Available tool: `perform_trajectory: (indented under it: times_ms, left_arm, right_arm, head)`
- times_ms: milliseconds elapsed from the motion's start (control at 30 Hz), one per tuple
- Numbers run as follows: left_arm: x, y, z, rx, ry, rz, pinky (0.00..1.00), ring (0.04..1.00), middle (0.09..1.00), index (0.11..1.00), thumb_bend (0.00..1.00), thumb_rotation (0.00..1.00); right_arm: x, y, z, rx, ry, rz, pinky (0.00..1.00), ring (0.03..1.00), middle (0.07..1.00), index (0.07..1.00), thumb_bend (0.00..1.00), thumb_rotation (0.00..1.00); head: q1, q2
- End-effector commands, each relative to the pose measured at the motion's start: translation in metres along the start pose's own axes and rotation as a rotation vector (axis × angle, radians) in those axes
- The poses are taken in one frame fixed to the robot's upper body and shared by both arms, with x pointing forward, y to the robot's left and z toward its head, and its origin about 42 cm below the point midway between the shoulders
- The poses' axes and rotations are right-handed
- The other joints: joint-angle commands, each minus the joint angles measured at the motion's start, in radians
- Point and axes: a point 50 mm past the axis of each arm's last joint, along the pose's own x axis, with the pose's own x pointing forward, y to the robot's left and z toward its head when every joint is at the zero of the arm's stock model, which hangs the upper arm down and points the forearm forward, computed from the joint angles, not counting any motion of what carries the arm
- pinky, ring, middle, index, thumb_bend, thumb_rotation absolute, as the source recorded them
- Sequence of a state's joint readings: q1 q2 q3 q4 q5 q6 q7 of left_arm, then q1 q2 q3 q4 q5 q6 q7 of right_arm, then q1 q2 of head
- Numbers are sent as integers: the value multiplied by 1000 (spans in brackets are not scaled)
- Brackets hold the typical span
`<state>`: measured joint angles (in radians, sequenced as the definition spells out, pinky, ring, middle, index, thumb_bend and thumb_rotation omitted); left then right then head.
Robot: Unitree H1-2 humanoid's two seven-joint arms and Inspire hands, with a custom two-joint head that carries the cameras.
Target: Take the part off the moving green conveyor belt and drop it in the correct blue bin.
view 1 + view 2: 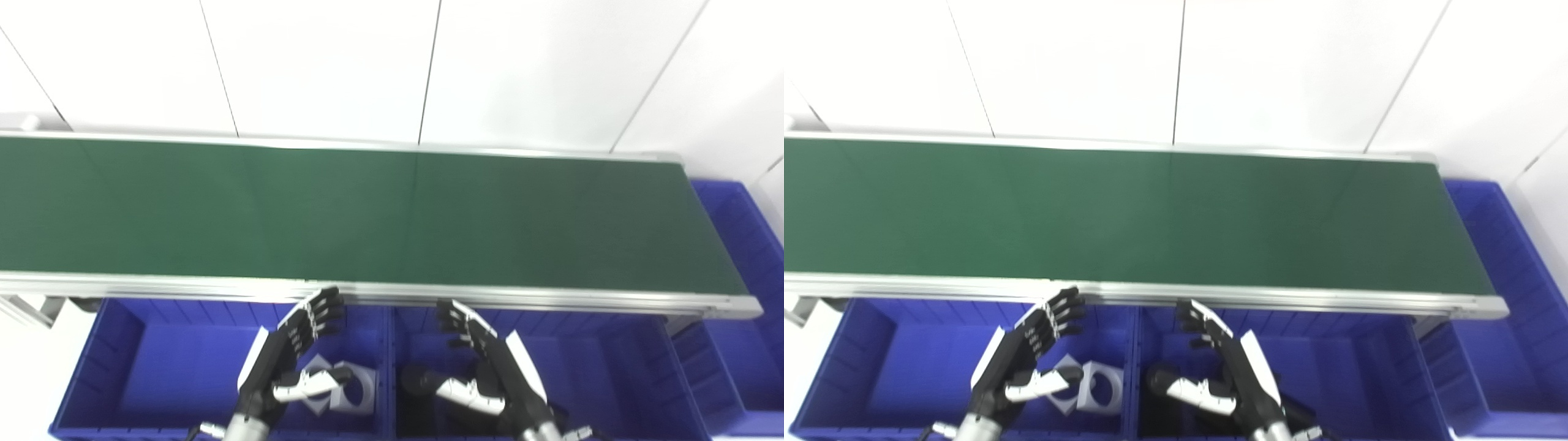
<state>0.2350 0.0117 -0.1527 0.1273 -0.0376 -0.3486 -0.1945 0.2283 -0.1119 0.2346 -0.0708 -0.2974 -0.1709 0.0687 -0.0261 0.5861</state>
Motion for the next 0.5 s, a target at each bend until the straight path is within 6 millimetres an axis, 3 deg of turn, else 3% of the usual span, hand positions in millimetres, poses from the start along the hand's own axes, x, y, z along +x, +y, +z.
perform_trajectory:
  times_ms: [0, 267, 467]
  left_arm:
    - [4, -2, 6, 6, -64, 2, 748, 809, 835, 850, 933, 349]
    - [6, -1, 4, 1, -63, -6, 753, 814, 838, 847, 924, 332]
    - [4, 1, 9, 11, -64, -1, 760, 815, 839, 851, 926, 345]
  right_arm:
    - [4, -1, 9, -1, -82, -22, 712, 795, 823, 859, 729, 521]
    - [5, 1, 10, 0, -77, -22, 722, 797, 826, 858, 729, 537]
    - [5, 0, 16, 3, -76, -19, 738, 808, 832, 865, 712, 524]
  head:
    - [0, 0]
    - [-5, 6]
    - [-32, 67]
